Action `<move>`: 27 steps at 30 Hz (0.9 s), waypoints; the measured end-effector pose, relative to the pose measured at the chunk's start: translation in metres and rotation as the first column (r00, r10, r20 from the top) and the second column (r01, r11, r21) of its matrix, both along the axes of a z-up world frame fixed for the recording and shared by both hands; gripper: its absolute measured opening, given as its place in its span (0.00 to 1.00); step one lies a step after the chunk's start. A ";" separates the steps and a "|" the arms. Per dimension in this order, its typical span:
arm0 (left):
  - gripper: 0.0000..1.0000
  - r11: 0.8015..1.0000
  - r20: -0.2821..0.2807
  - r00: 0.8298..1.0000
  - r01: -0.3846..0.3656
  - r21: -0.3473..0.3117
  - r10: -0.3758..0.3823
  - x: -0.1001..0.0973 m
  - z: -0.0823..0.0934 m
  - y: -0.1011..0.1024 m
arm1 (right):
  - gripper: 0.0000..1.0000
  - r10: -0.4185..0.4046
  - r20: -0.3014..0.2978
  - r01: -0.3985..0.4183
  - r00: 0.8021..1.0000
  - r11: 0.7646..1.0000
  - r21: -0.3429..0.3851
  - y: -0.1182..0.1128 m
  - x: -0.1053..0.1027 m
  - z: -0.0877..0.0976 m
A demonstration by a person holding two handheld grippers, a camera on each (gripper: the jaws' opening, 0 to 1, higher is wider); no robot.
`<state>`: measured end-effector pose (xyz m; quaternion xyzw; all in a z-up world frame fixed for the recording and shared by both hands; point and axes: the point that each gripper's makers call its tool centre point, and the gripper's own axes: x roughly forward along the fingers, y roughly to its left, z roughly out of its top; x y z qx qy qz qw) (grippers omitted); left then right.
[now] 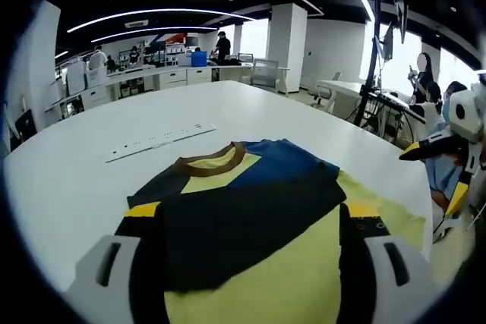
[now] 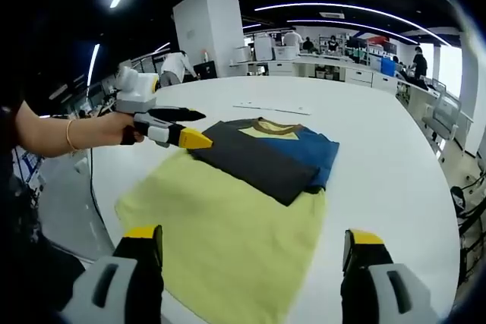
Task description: Fold the garment on the visible template until the final outline fits inside the template.
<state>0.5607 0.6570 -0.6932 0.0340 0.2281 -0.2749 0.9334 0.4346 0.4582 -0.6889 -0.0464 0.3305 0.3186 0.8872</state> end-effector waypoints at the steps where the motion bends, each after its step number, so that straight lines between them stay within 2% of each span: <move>1: 0.90 1.000 0.005 1.000 -0.009 0.000 0.009 0.000 0.000 0.005 | 0.99 0.001 0.001 -0.001 1.000 1.000 -0.001 0.000 0.001 0.000; 10: 0.87 0.995 0.040 0.996 -0.083 0.050 0.081 -0.003 -0.001 0.058 | 0.99 0.014 -0.007 -0.014 1.000 1.000 0.006 0.007 0.001 -0.002; 14: 0.83 0.990 0.030 0.994 -0.108 0.093 0.105 -0.009 -0.009 0.083 | 0.99 0.019 -0.010 -0.019 1.000 1.000 0.006 0.009 0.001 -0.003; 18: 0.77 0.987 0.021 0.991 -0.131 0.093 0.130 -0.014 -0.017 0.098 | 0.99 0.020 -0.017 -0.020 1.000 1.000 0.005 0.011 0.001 -0.005; 22: 0.66 0.984 0.000 0.988 -0.152 0.096 0.152 -0.017 -0.027 0.110 | 0.99 0.023 -0.021 -0.023 1.000 1.000 -0.001 0.011 0.000 -0.005; 27: 0.47 0.977 -0.009 0.990 -0.135 0.166 0.138 -0.017 -0.038 0.117 | 0.98 0.013 -0.024 -0.014 1.000 1.000 0.000 0.010 0.000 -0.005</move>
